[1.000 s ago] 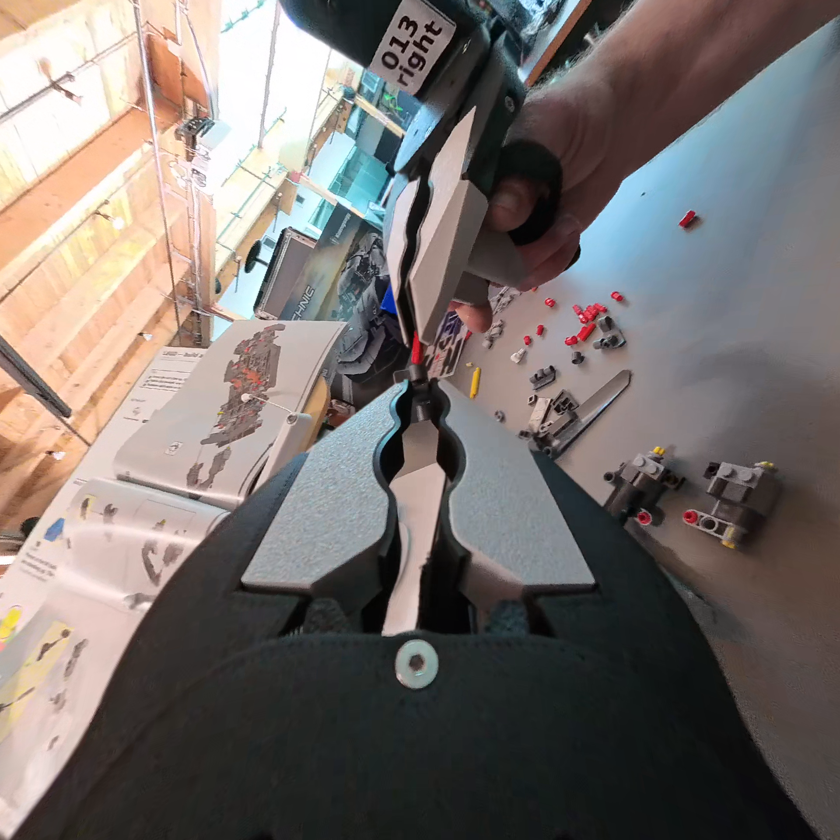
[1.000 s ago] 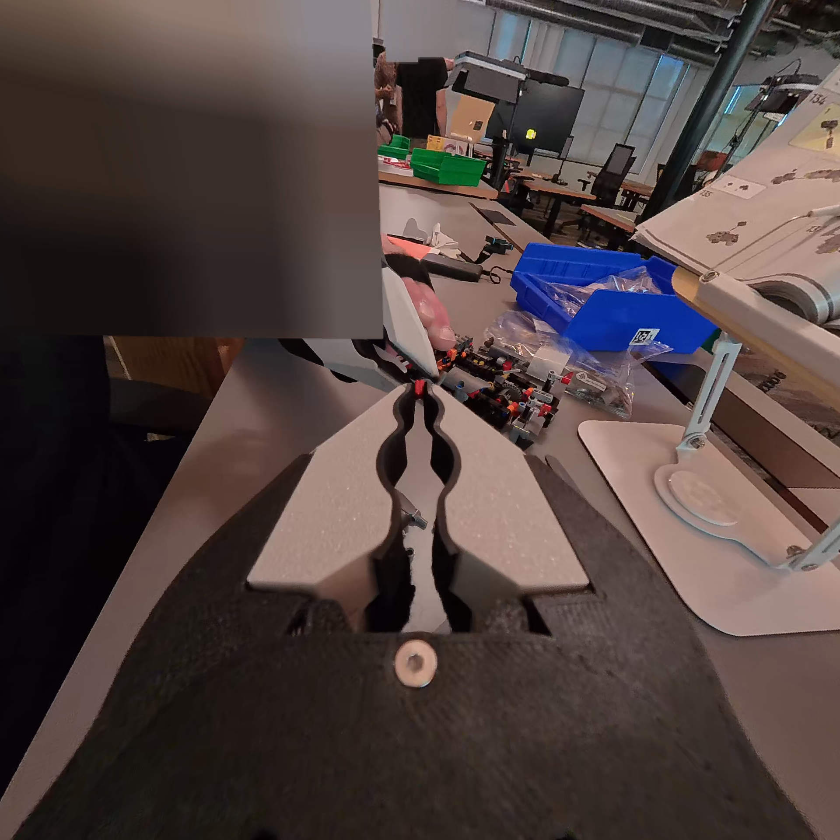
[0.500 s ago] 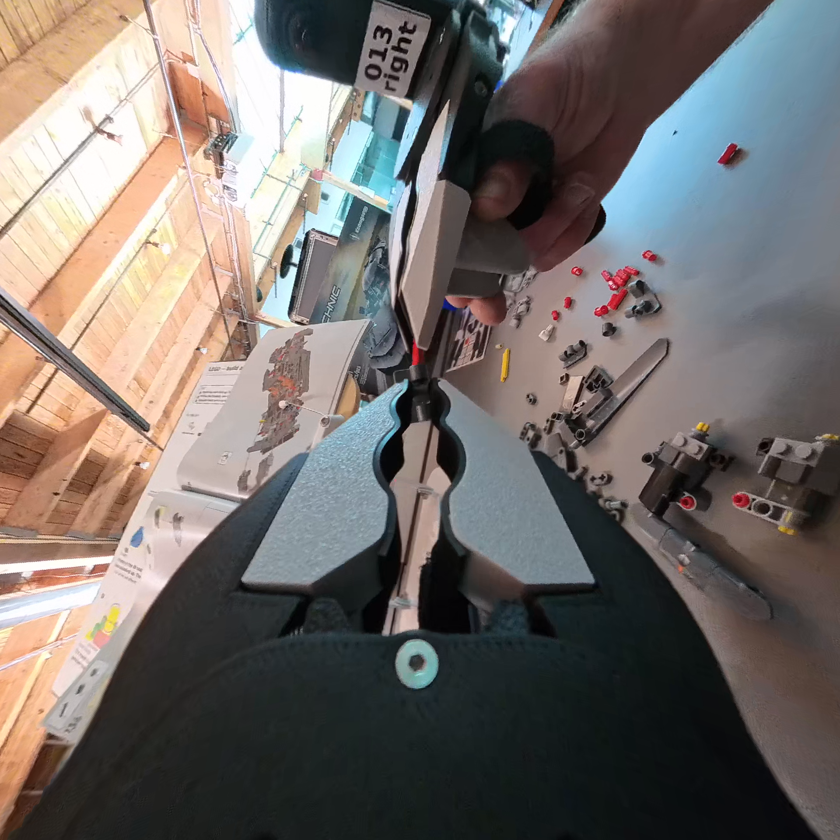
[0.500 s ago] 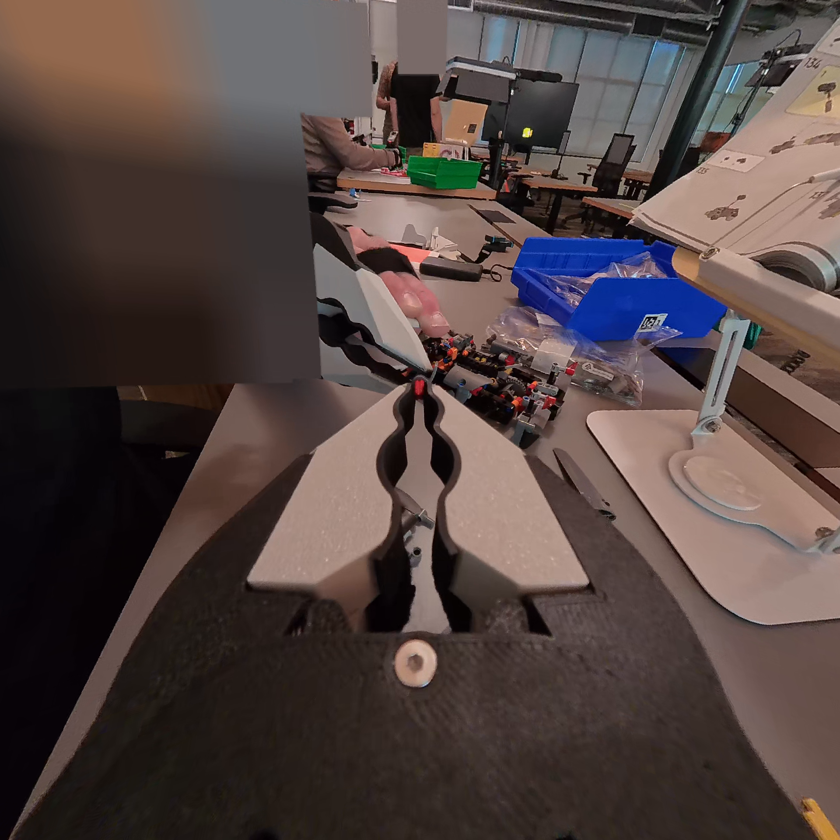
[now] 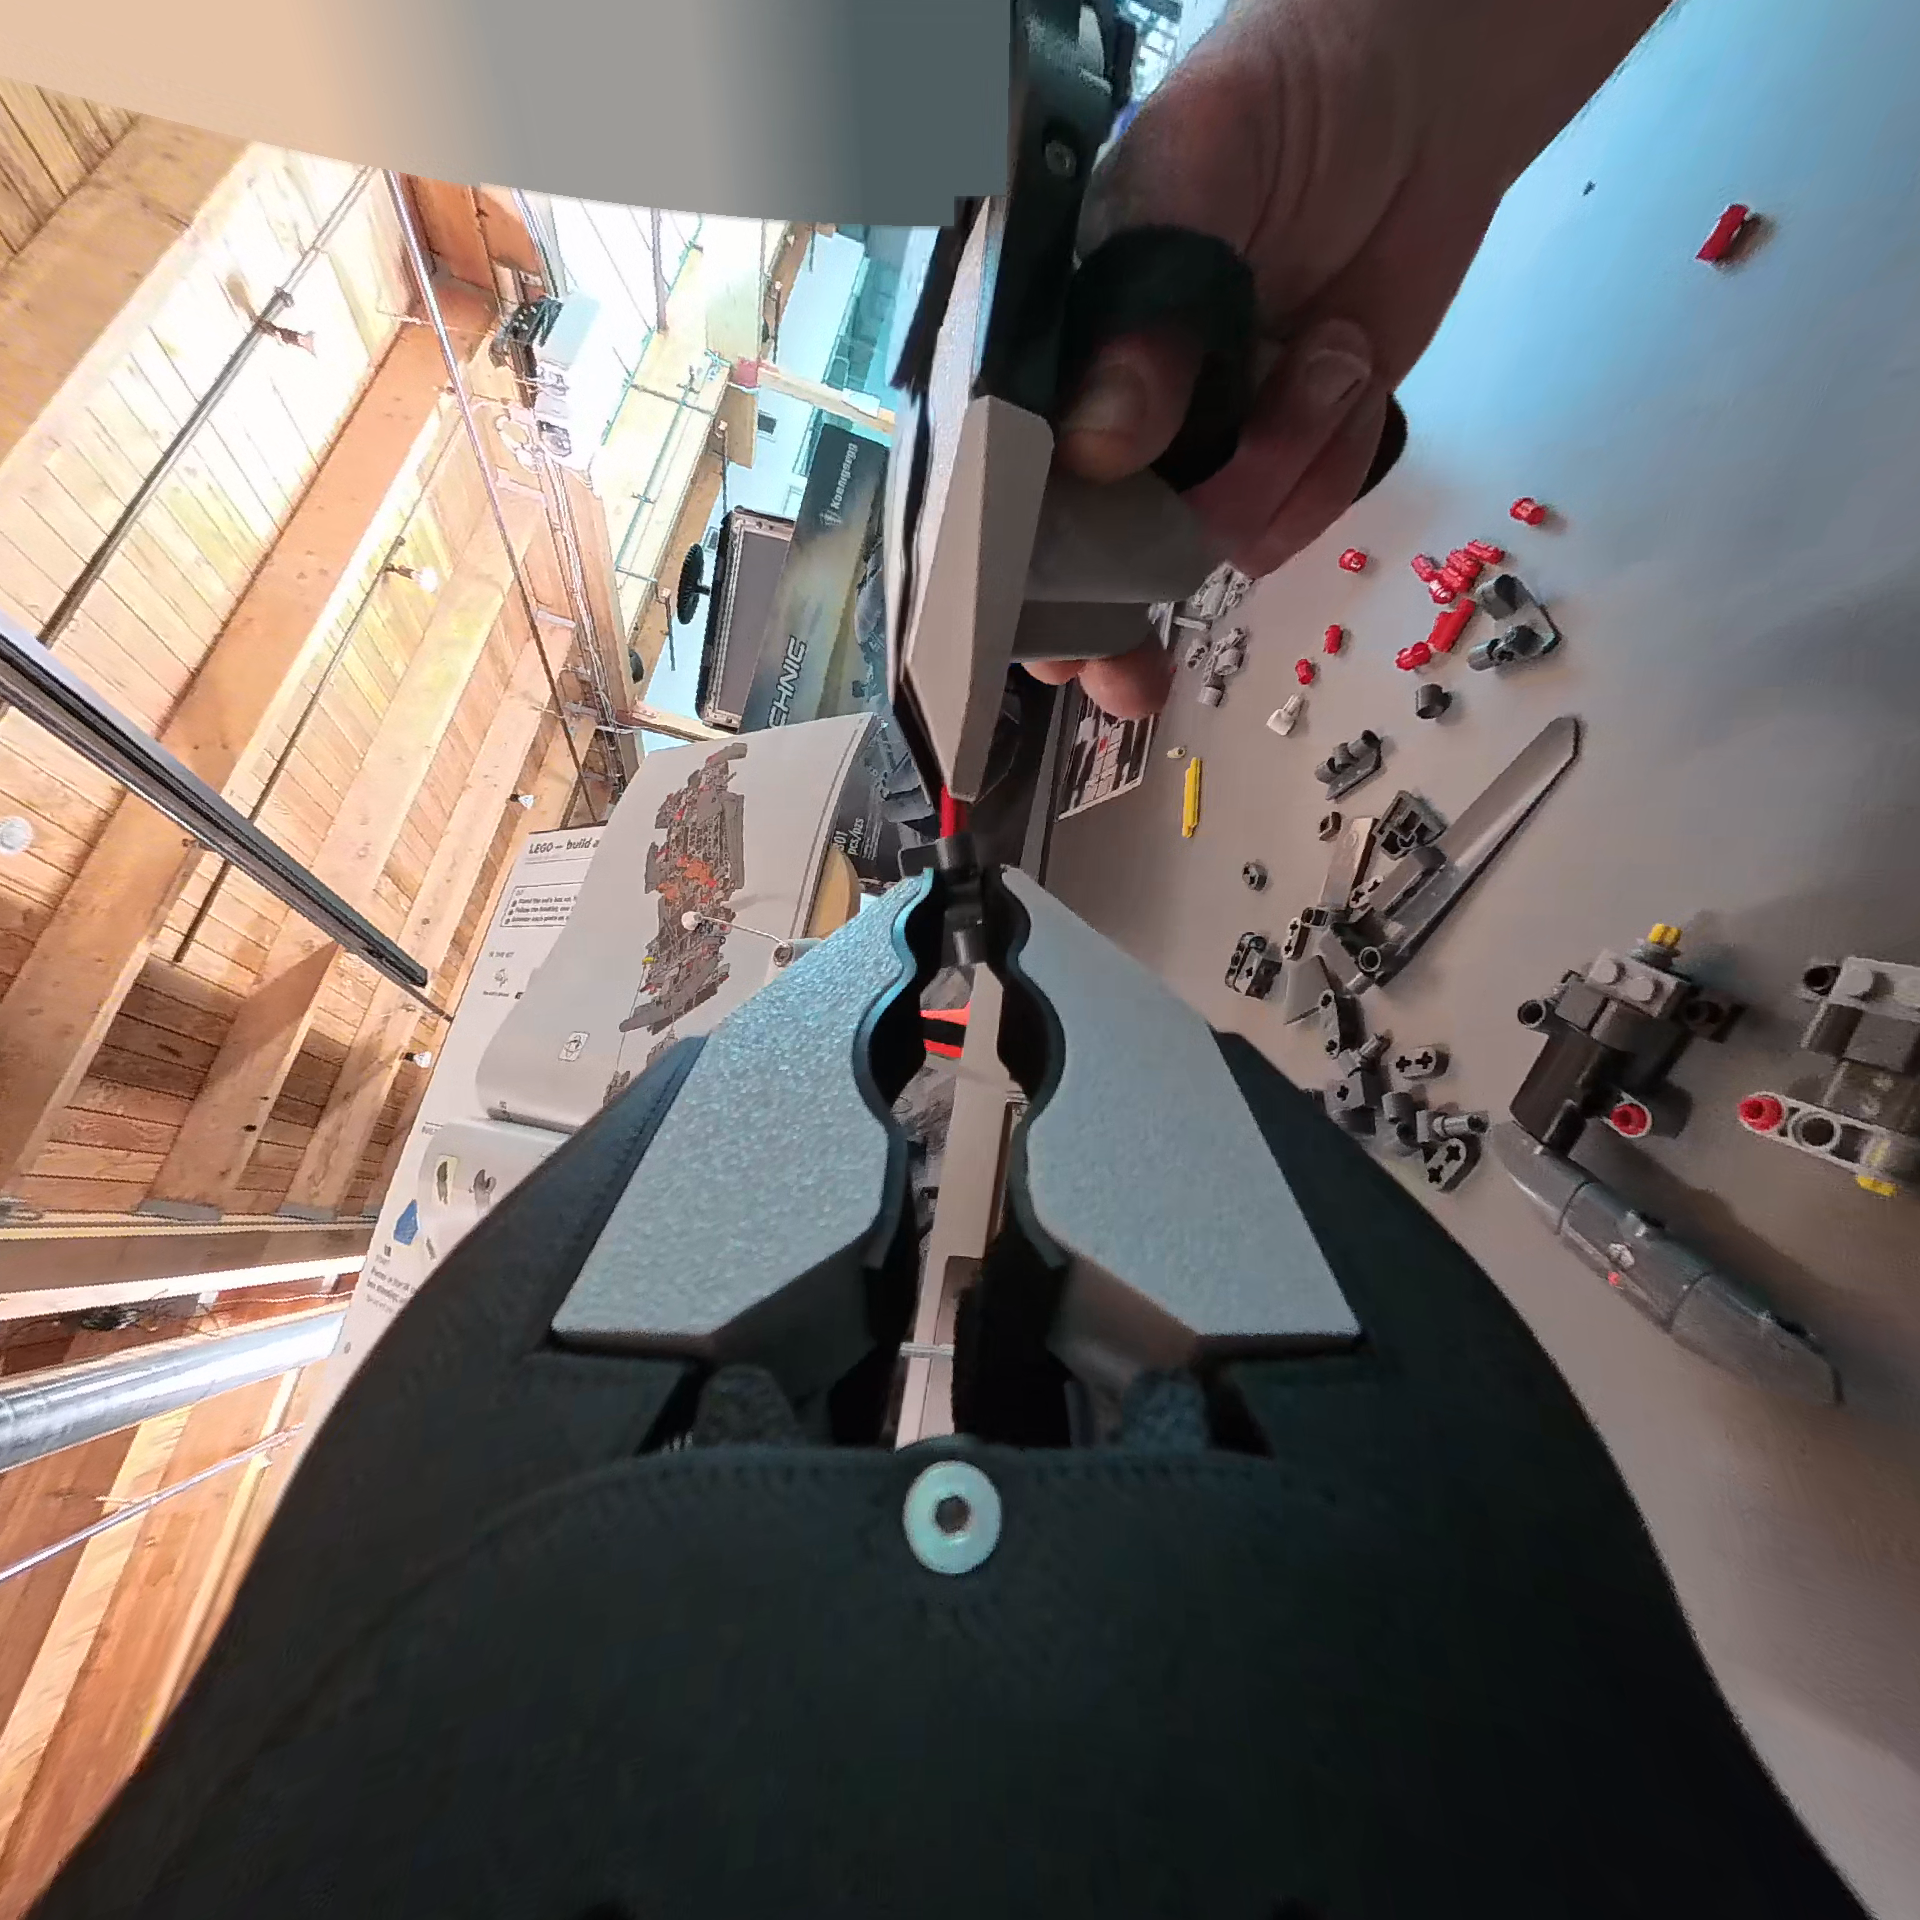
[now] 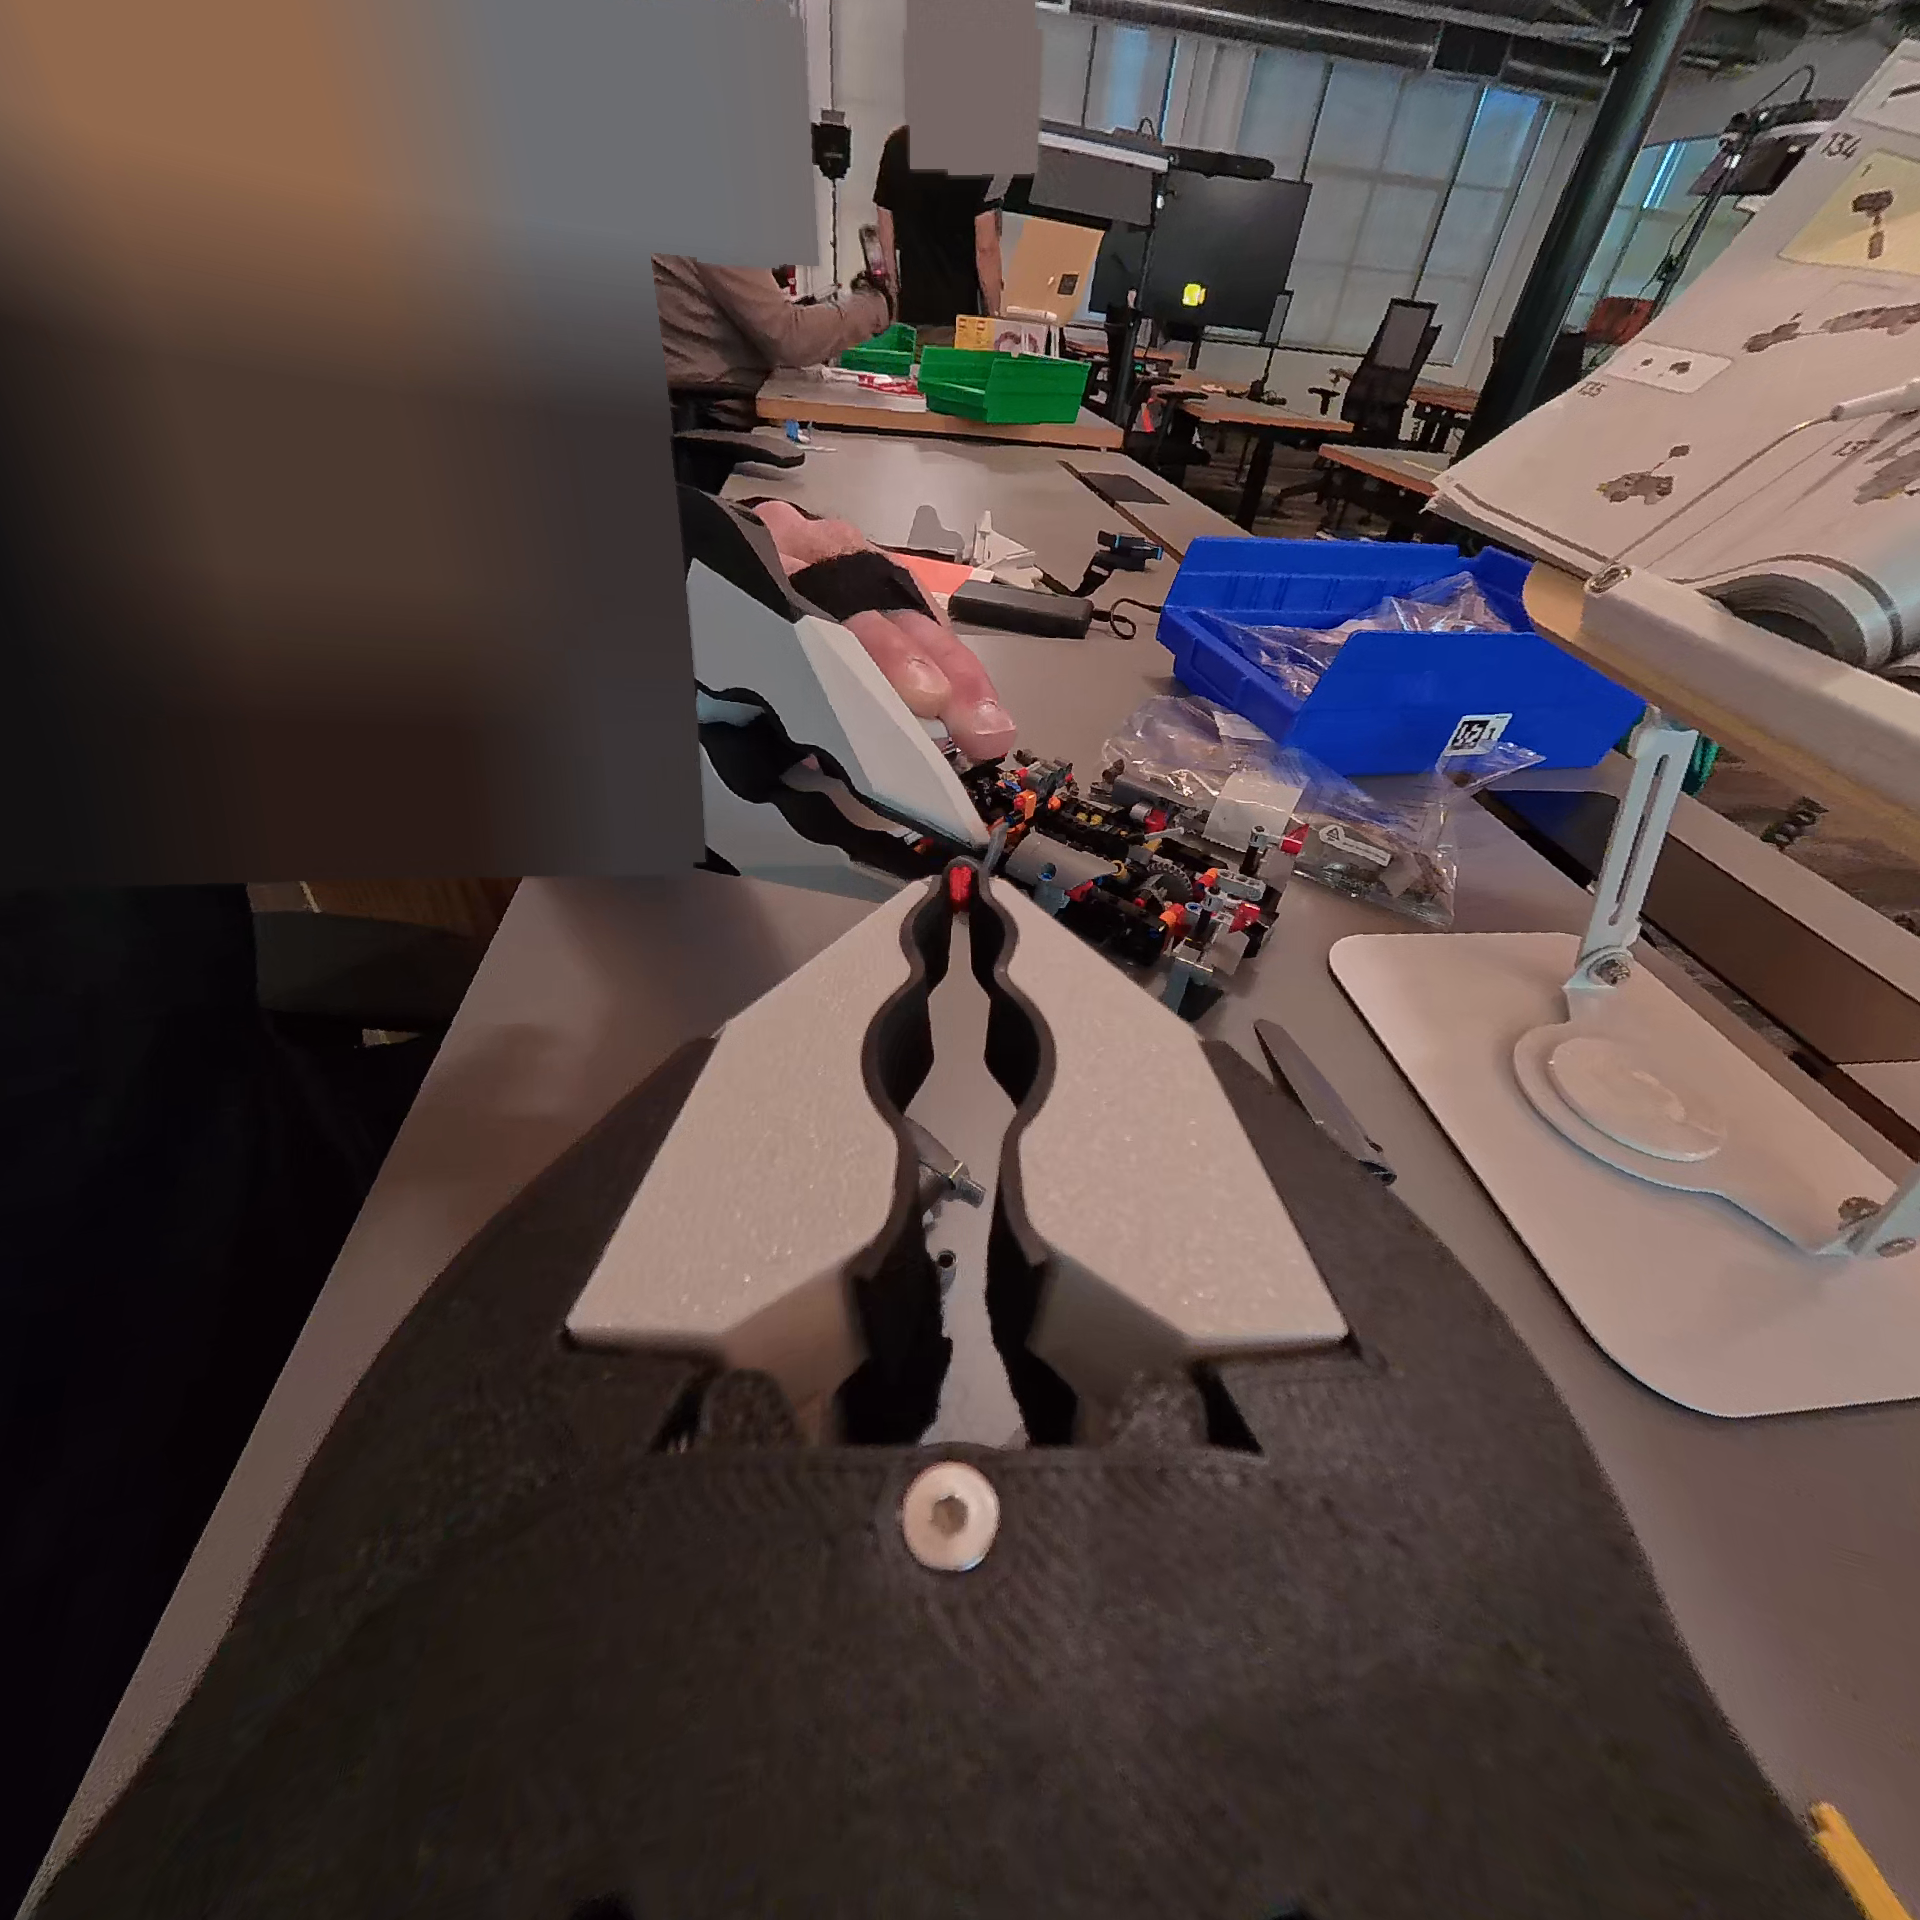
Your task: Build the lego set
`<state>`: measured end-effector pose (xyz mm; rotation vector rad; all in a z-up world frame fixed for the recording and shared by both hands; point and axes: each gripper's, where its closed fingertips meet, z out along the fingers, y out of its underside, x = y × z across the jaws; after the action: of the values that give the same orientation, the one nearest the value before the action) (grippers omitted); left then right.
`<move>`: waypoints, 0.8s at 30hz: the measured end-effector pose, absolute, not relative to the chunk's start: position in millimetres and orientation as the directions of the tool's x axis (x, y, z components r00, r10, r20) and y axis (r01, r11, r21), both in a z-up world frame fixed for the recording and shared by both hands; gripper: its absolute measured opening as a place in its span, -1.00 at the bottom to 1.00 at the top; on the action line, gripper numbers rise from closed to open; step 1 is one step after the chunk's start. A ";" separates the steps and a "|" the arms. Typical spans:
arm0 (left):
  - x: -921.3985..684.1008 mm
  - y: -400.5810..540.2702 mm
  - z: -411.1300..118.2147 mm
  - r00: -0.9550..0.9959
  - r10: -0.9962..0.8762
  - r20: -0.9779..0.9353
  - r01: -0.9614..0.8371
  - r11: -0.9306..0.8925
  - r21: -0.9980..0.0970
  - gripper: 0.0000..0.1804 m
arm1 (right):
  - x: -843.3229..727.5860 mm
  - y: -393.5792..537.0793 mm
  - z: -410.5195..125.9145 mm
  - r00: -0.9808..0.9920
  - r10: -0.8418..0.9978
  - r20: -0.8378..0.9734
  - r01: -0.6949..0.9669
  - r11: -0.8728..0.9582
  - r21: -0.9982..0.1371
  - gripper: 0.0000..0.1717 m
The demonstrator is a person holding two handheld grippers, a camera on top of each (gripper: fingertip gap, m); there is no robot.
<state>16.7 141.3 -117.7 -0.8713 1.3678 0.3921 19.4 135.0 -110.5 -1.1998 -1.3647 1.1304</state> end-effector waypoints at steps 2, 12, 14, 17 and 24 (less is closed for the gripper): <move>16.7 141.8 -117.5 0.196 -0.223 -0.955 -0.714 0.635 -0.295 -0.95 | 19.4 135.3 -110.4 -0.048 0.995 0.089 0.111 0.094 -0.989 -0.99; 15.1 147.1 -121.6 0.166 -0.198 -0.966 -0.758 0.601 -0.253 -0.95 | 17.8 140.4 -114.6 0.017 0.989 0.146 0.181 0.141 -0.973 -1.00; 14.9 148.4 -123.7 0.160 -0.203 -0.966 -0.764 0.594 -0.251 -0.95 | 17.5 141.9 -116.4 0.029 0.988 0.154 0.199 0.145 -0.969 -0.99; 14.4 150.4 -126.4 0.148 -0.198 -0.969 -0.776 0.584 -0.238 -0.95 | 17.0 143.6 -119.1 0.042 0.987 0.158 0.221 0.145 -0.964 -1.00; 13.4 153.3 -130.2 0.122 -0.194 -0.973 -0.796 0.567 -0.213 -0.95 | 15.7 146.3 -122.9 0.062 0.980 0.188 0.269 0.165 -0.949 -1.00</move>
<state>13.4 153.3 -130.2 -0.9149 1.4151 0.5433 15.7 146.3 -122.9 -1.3005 -1.4125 0.8745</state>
